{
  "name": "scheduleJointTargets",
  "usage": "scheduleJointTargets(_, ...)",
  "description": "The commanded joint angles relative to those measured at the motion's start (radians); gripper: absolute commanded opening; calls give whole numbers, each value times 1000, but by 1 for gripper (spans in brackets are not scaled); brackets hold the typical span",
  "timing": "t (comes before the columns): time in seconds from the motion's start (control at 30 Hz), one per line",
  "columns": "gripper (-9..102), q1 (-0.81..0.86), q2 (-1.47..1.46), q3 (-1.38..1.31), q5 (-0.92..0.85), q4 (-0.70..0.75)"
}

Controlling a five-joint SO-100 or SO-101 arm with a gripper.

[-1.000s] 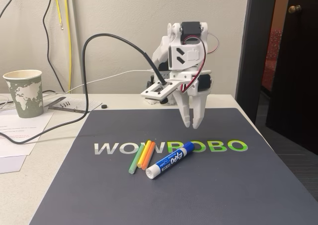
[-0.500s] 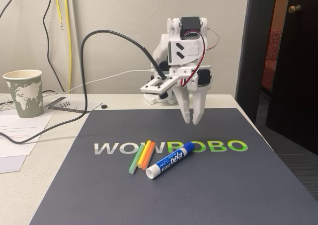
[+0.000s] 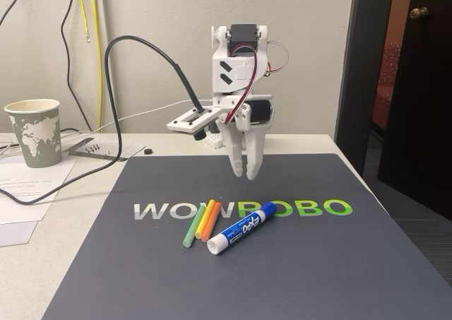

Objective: Pick up the blue marker.

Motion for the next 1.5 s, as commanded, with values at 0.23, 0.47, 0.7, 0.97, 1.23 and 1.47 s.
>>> scheduleJointTargets(0.23, 21, -2, 28, -6, -21, 170)
scheduleJointTargets(0.47, 16, 5, 91, 129, 41, 175)
scheduleJointTargets(0.7, 13, 3, 140, 252, 106, 175)
scheduleJointTargets(0.97, 22, -11, 198, 374, 129, 175)
scheduleJointTargets(1.23, 24, -40, 204, 390, 158, 175)
scheduleJointTargets(1.47, 25, -44, 215, 439, 163, 167)
